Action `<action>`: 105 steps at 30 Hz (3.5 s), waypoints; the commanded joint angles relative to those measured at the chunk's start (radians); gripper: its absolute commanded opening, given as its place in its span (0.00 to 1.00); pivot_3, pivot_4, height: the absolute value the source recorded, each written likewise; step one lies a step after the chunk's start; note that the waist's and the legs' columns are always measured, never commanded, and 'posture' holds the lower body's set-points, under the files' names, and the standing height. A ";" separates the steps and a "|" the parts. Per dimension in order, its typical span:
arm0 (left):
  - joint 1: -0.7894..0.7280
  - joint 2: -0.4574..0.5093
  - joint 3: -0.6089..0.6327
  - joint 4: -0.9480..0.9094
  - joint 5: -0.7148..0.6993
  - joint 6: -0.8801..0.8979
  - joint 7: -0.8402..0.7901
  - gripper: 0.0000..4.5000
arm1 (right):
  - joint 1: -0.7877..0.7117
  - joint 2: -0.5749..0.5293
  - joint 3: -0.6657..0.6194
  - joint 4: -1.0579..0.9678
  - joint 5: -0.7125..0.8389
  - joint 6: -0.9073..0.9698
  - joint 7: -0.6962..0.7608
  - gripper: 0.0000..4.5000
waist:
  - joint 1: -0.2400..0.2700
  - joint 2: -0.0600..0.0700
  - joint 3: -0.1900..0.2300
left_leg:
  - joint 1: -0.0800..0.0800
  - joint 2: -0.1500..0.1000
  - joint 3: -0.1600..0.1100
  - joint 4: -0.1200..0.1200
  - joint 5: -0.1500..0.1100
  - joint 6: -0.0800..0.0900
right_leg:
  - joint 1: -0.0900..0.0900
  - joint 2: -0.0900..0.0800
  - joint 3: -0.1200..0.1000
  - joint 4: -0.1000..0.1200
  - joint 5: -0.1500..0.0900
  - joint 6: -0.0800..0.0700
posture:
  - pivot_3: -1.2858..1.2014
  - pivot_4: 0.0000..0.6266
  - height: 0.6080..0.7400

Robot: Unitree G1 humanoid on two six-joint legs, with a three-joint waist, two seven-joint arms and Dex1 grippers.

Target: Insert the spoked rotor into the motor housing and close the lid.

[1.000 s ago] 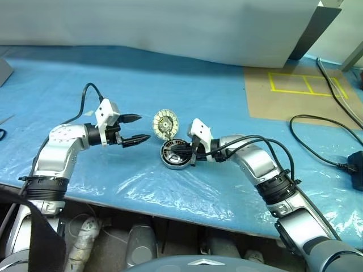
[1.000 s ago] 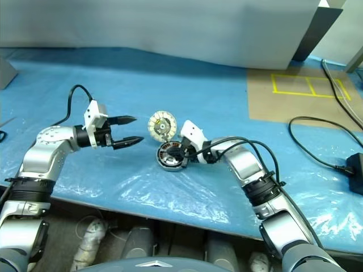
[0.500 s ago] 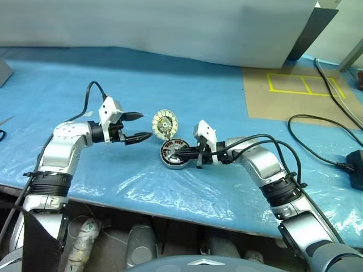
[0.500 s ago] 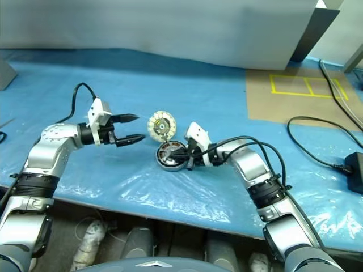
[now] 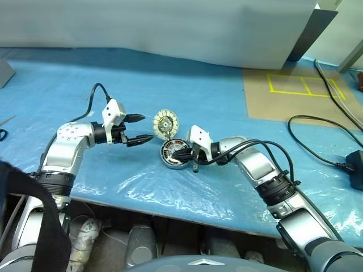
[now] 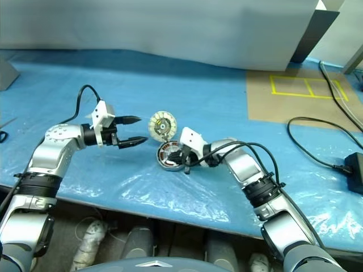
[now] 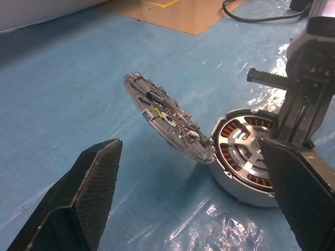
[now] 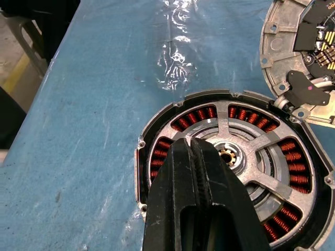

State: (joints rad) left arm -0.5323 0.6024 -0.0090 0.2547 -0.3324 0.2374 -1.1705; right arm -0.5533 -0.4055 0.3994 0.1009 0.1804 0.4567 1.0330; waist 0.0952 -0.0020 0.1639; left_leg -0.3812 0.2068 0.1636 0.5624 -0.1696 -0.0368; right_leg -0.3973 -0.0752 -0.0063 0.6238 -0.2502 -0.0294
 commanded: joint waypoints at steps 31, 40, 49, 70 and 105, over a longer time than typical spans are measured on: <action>-0.478 -0.222 0.085 0.868 0.076 -0.019 0.005 0.01 | 0.220 -0.146 -0.246 -0.372 0.200 0.288 -0.162 0.00 | 0.011 -0.004 0.003 | -0.007 -0.001 -0.001 -0.001 0.000 0.000 | -0.005 0.000 -0.001 -0.001 0.002 0.004 | 0.52 0.24 1.00; -0.568 -0.306 0.149 0.928 0.059 -0.079 -0.062 0.01 | 0.253 -0.165 -0.253 -0.430 0.211 0.324 -0.195 0.00 | 0.011 -0.006 0.004 | -0.008 -0.001 -0.004 -0.002 0.000 0.000 | -0.005 0.000 -0.003 -0.001 0.003 0.005 | 0.52 0.24 1.00; -0.494 -0.327 -0.002 0.830 0.165 -0.125 -0.338 0.01 | 0.274 -0.173 -0.272 -0.450 0.226 0.335 -0.229 0.00 | 0.013 -0.006 0.004 | -0.008 -0.001 -0.006 -0.002 0.000 0.000 | -0.003 -0.001 -0.005 -0.003 0.003 0.005 | 0.52 0.24 1.00; -0.267 -0.235 -0.233 0.418 0.082 -0.064 -0.444 0.01 | 0.277 -0.176 -0.290 -0.421 0.225 0.311 -0.251 0.00 | 0.012 -0.005 0.005 | -0.006 -0.001 -0.006 -0.003 0.000 0.000 | -0.001 -0.001 -0.006 -0.004 0.000 0.000 | 0.52 0.24 1.00; -0.011 0.028 -0.040 -0.207 -0.117 0.213 -0.201 0.01 | 0.004 -0.078 0.009 -0.122 -0.036 -0.051 -0.050 0.99 | -0.003 -0.002 0.006 | -0.011 0.000 -0.006 0.000 0.000 0.000 | -0.006 0.000 -0.007 0.000 0.000 0.000 | 0.52 0.24 1.00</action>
State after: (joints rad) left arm -0.5428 0.6233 -0.0661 0.0890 -0.4290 0.4476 -1.3798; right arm -0.5402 -0.4833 0.4060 -0.0207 0.1591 0.4303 0.9790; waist 0.0922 -0.0035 0.1702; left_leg -0.3926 0.2068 0.1574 0.5628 -0.1695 -0.0371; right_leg -0.4038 -0.0749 -0.0133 0.6236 -0.2499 -0.0292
